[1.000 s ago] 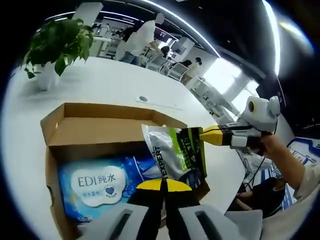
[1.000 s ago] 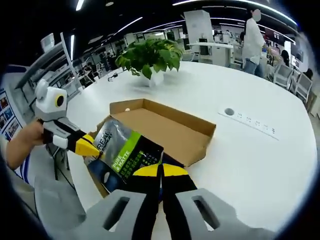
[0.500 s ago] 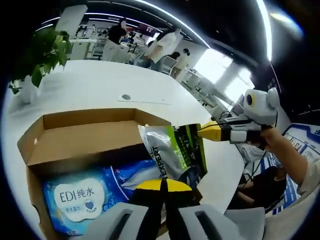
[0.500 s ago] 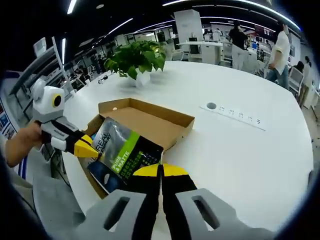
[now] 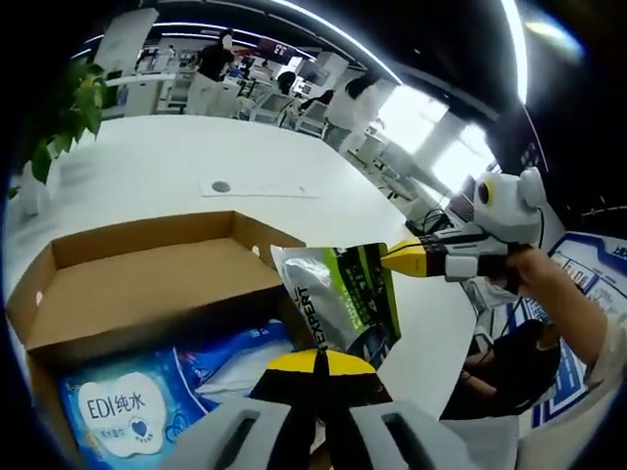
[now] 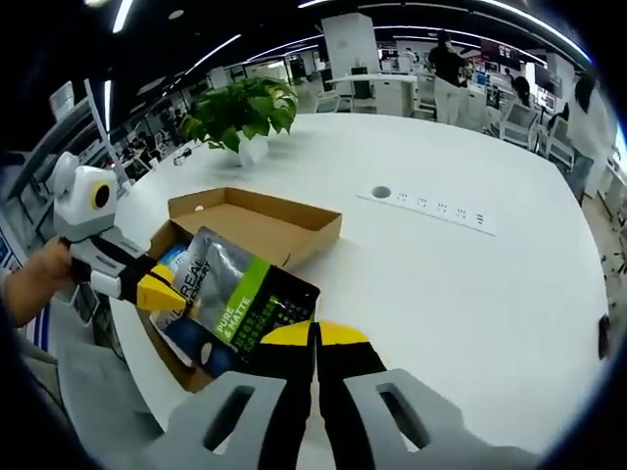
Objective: Operate the shoe box by opening the lid, removing the specified soft item, and placing it in the target area until the item is outside and the box remains undamaged.
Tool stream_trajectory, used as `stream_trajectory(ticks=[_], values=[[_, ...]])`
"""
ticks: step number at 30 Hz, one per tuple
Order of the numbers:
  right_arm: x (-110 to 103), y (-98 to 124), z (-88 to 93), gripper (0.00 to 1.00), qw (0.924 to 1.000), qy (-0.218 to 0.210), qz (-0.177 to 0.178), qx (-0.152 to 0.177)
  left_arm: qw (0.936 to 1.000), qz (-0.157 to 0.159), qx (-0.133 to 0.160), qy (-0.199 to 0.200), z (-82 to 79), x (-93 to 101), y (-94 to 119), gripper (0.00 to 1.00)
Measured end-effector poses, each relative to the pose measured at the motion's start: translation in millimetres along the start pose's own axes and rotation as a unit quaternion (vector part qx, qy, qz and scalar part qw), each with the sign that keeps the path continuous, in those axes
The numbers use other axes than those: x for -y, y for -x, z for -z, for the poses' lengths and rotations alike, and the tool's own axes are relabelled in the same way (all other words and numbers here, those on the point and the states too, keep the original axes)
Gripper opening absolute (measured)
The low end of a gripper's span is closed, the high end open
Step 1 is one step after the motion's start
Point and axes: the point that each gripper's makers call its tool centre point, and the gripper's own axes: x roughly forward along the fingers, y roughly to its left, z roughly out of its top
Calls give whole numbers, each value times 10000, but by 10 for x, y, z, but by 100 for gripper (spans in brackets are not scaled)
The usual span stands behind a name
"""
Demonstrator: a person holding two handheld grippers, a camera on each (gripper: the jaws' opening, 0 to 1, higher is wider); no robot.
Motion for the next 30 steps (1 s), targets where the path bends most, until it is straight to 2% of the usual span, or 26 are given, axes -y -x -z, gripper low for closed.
stream_trajectory(ticks=[14,21,30], values=[[350,-78,112,0,9996,-115,146,-212,9995,1,-300,-95,-68,64,-372,0],[520,-39,178,0,9990,-161,296,-279,9989,46,-429,-205,-83,178,-536,0],[703,-21,338,0,9980,-284,474,-313,9947,-76,-775,-673,-45,279,-741,0]])
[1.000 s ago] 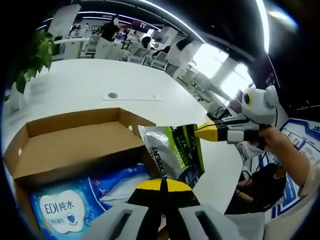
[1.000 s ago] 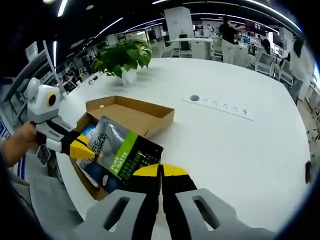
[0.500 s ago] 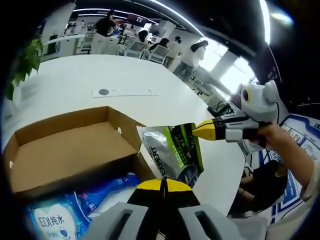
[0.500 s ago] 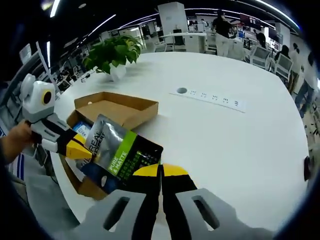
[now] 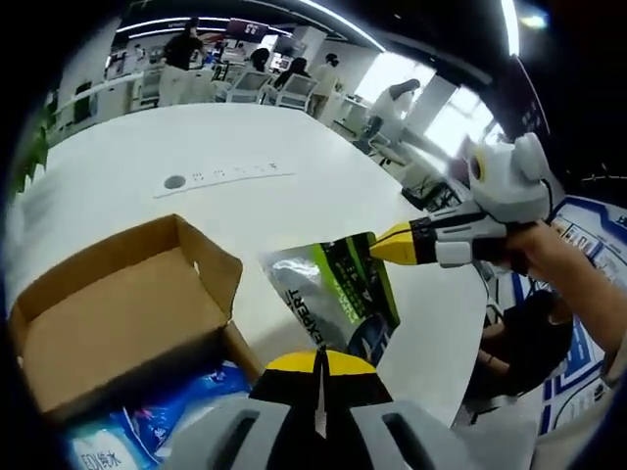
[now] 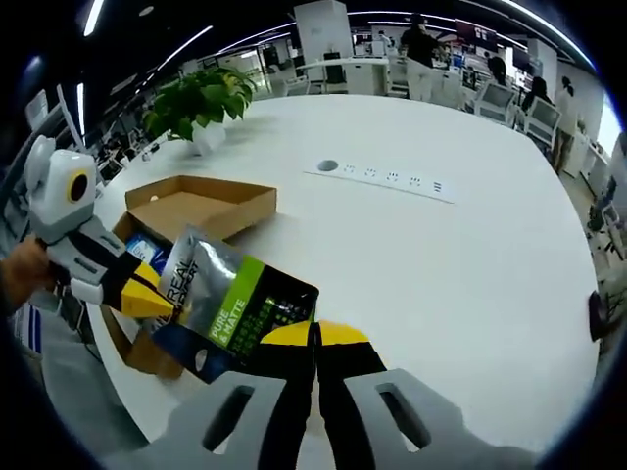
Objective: Operate the shoe box by opening the lid, removing the specified soft item, and placing it in the target area until the item is outside and the box remains undamaged.
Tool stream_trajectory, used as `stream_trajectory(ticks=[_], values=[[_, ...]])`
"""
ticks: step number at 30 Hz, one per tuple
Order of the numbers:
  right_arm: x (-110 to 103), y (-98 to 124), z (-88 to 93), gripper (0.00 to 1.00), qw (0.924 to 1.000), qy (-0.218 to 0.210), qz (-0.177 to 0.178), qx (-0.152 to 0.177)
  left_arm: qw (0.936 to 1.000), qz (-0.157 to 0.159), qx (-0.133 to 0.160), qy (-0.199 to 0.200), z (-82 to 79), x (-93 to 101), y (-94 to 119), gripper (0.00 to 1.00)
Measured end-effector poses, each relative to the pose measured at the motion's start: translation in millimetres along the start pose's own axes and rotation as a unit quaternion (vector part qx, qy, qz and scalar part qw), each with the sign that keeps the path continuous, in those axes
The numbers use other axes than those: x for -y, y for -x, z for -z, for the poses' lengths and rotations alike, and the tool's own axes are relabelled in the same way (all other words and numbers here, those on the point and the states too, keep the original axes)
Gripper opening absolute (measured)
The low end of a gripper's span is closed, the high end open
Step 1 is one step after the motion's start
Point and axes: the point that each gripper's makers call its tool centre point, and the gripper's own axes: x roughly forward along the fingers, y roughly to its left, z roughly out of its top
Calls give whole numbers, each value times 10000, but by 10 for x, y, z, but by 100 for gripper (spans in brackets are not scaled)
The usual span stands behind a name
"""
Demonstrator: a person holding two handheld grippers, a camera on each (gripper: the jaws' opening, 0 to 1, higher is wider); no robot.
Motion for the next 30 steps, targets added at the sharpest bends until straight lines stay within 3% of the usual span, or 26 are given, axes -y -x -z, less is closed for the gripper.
stream_trajectory(ticks=[6,10,15,19,22,24,30], values=[[74,-70,96,0,10000,-52,65,-17,9983,-190,-348,-419,21,-20,-130,0],[127,-118,142,0,9999,-71,107,-20,9926,-340,-683,-942,54,-31,-206,0],[192,-210,187,0,9998,-110,136,7,9863,-438,-1019,-1221,112,-37,-328,0],[246,-293,231,0,9997,-193,167,14,9801,-512,-1247,-1459,125,-61,-410,0],[259,-350,247,0,9996,-232,184,42,9650,-648,-1598,-1976,175,-115,-462,0],[258,-393,253,0,9995,-246,198,56,9583,-734,-1723,-2158,185,-144,-499,0],[331,-478,227,0,9988,-347,280,191,9554,-724,-1843,-2193,206,-145,-606,1]])
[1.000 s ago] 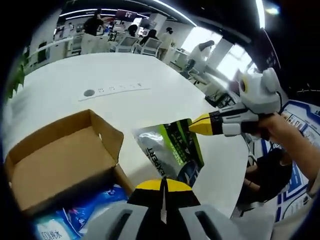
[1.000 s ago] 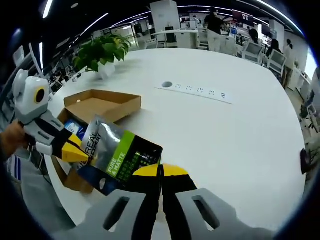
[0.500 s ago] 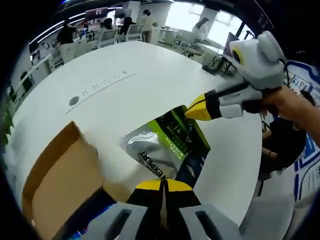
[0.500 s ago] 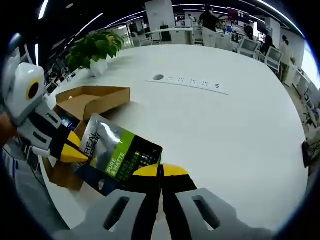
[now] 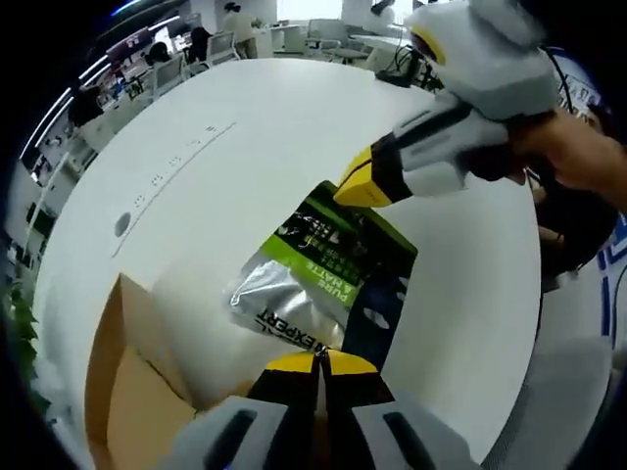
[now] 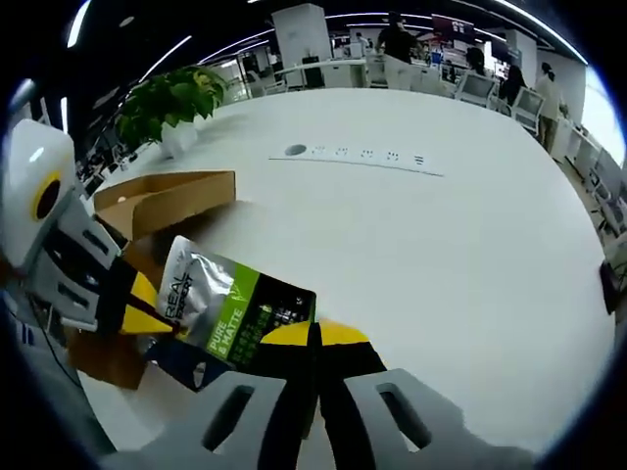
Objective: Operate the shoe box by opening the lid, removing the specified soft item, and placing it in the target area until the item is outside and the box remains undamaged.
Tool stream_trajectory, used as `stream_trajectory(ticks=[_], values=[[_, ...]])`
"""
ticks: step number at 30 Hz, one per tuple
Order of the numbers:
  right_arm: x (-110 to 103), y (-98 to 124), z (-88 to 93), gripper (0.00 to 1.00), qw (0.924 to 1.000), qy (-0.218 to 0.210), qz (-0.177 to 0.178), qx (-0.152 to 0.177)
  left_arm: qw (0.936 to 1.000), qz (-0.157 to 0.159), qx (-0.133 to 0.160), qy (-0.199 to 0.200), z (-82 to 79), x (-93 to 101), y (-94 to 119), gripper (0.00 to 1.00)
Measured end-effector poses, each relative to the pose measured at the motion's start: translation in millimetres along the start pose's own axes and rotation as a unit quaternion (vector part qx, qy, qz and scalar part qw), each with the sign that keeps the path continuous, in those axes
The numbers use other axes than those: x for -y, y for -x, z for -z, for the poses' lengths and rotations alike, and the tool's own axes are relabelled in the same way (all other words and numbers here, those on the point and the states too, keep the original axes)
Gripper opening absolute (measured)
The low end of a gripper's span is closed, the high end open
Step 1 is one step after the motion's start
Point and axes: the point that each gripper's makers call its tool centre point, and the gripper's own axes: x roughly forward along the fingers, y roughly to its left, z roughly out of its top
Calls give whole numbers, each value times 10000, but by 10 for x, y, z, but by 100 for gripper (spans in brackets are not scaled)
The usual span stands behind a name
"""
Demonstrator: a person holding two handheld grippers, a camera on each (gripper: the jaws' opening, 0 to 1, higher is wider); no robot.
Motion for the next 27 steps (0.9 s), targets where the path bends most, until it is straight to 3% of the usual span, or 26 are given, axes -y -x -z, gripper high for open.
stream_trajectory(ticks=[16,21,27], values=[[47,-138,118,0,10000,29,-28,-24,9961,-62,-556,-681,143,55,-251,1],[73,-176,121,0,10000,47,42,-5,9954,-42,-575,-761,171,51,-258,2],[113,-225,146,4,9998,88,140,-53,9971,18,-535,-544,183,23,-249,4]])
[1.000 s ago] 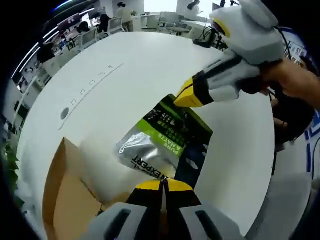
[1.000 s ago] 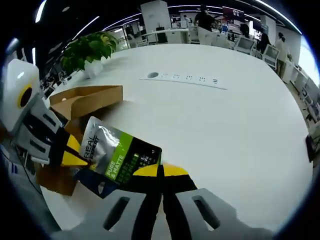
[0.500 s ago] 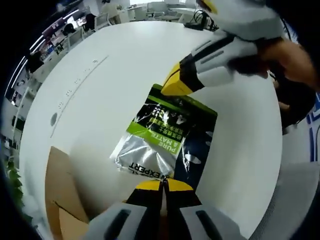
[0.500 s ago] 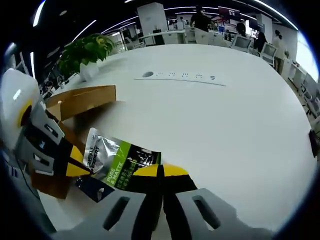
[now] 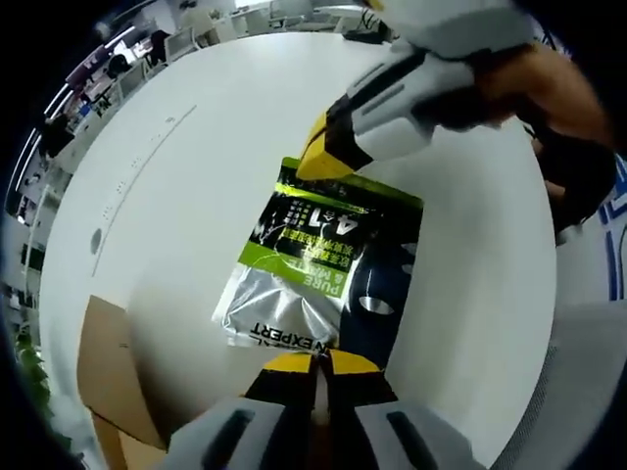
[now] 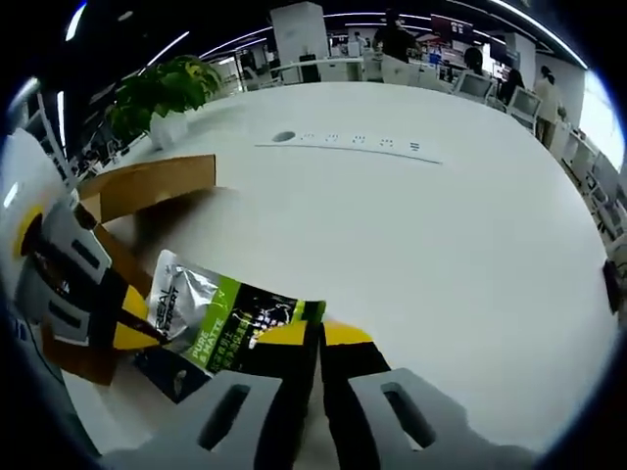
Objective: Operate the shoe box by opening the lid, removing the specified soft item, and placing it in the target area until the item is outside and the box remains undamaged.
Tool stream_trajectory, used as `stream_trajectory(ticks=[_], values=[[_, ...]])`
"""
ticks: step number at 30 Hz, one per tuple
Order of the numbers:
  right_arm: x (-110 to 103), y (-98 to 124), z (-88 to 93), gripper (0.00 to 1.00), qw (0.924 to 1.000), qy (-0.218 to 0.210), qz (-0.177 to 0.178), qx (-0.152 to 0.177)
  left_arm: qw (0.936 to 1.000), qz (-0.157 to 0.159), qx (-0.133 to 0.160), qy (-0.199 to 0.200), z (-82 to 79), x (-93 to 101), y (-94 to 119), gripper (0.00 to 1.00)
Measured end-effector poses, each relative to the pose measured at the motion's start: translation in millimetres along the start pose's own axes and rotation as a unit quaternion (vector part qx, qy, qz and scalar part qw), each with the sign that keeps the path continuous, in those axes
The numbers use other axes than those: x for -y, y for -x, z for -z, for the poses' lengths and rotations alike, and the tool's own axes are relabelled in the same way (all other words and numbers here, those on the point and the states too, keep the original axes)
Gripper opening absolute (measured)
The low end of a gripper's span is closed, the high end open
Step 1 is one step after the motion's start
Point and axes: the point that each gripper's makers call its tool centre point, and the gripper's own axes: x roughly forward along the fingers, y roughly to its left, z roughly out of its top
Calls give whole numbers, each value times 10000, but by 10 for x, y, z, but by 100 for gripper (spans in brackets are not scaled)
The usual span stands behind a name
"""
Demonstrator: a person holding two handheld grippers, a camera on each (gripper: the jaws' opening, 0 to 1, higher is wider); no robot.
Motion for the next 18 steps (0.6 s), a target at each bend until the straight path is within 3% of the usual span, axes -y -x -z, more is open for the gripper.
stream_trajectory(ticks=[9,18], values=[[-37,-24,33,19,9999,66,-21,-117,9998,112,84,-108,-2,71,116,14],[-51,111,-74,29,9995,312,-12,57,9980,224,583,87,-164,114,330,24]])
